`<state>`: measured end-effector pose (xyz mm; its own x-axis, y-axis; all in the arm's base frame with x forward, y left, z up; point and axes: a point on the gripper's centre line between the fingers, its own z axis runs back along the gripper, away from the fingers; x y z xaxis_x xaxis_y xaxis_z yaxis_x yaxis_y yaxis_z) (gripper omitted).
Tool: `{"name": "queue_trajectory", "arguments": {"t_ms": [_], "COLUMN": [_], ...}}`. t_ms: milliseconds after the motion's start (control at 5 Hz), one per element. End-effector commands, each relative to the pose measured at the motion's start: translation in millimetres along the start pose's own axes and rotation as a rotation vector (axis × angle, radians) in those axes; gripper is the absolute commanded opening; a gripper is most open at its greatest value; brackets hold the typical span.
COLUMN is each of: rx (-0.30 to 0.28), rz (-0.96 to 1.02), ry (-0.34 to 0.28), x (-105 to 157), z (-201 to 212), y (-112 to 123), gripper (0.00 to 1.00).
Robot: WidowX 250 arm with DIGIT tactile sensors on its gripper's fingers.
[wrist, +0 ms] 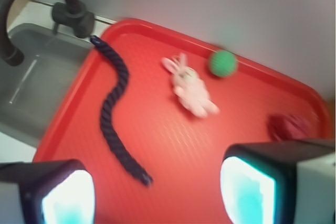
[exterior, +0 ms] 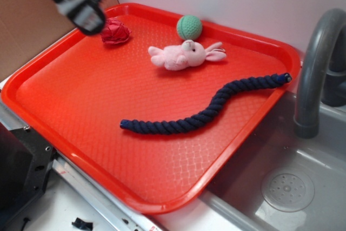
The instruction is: Grab the blue rope.
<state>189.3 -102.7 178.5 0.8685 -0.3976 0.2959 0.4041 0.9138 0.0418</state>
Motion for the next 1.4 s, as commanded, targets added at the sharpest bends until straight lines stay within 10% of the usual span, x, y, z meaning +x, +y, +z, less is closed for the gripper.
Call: {"name": "queue_trajectory", "arguments": {"t_ms": [0, 800, 1000, 1200], "rx": [-0.084, -0.134, -0.123, -0.112], "rz": [-0.094, -0.198, -0.198, -0.210], "ry": [0.094, 0.312, 0.333, 0.334], "x": [14.9, -11.8, -12.8, -11.7], "z": [-62.9, -150.9, -155.3, -155.2], "y": [-36.9, -60.9, -58.5, -60.4], "gripper": [1.00, 1.00, 0.00, 0.00]}}
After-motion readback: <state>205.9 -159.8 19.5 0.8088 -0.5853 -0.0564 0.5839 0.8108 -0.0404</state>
